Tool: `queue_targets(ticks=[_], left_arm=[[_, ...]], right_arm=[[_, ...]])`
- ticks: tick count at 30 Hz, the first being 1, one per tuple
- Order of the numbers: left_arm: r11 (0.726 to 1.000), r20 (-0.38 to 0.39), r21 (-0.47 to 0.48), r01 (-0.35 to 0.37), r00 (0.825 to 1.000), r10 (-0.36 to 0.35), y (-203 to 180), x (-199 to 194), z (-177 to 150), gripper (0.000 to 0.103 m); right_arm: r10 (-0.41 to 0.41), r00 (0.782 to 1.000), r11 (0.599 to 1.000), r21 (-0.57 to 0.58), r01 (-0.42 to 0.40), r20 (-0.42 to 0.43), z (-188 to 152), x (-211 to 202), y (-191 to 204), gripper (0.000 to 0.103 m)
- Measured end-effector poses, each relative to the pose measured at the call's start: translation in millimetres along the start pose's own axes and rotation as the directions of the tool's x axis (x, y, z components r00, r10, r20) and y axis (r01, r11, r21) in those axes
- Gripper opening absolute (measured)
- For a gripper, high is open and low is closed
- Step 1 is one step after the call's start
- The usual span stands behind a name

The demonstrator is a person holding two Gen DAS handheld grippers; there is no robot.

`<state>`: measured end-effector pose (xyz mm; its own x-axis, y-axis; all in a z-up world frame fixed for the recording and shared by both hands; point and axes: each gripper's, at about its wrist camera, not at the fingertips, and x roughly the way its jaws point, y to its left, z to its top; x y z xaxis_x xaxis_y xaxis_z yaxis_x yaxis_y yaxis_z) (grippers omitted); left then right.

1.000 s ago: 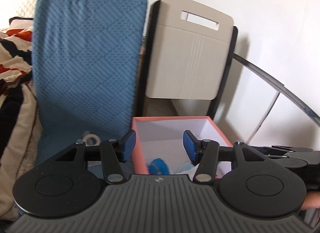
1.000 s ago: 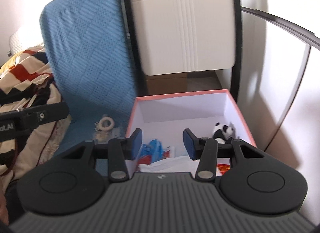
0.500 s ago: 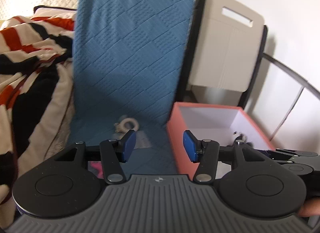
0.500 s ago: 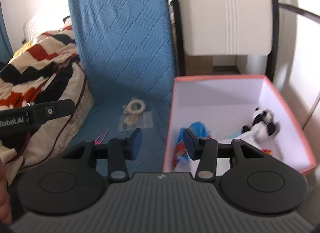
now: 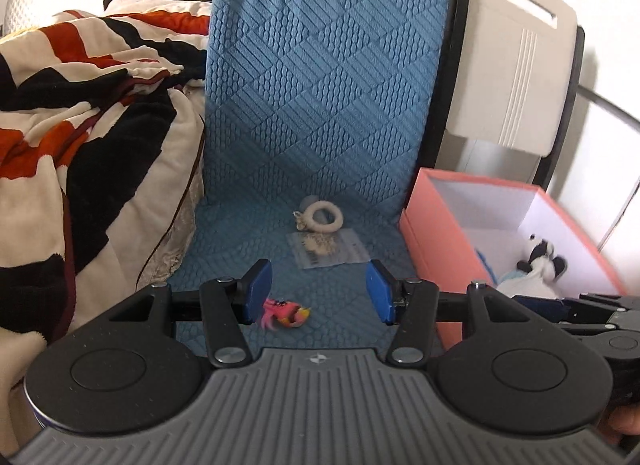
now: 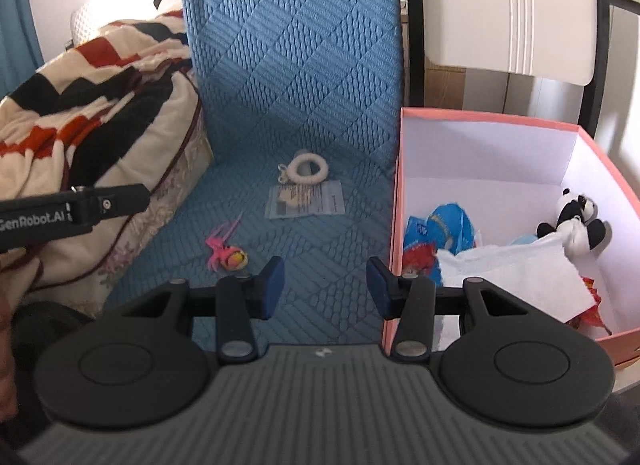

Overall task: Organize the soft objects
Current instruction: 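Move both open tools back over the cushion toward the remaining items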

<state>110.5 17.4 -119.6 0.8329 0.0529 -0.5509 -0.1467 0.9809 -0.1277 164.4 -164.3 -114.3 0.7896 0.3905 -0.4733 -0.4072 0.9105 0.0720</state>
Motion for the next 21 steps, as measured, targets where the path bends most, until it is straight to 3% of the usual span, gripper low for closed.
queue_targets(ticks=[11, 21], left_arm=[[0.997, -0.021, -0.068, -0.02, 1.0, 0.019, 21.5, 44.2, -29.7, 0.059], [0.984, -0.036, -0.17, -0.055, 0.998, 0.05, 47.8, 90.5, -40.4, 0.058]], right_arm=[[0.024, 1.0, 0.999, -0.034, -0.024, 0.005, -4.1, 17.9, 12.2, 0.048], [0.127, 0.992, 0.992, -0.015, -0.127, 0.003, 6.3, 52.3, 16.6, 0.048]])
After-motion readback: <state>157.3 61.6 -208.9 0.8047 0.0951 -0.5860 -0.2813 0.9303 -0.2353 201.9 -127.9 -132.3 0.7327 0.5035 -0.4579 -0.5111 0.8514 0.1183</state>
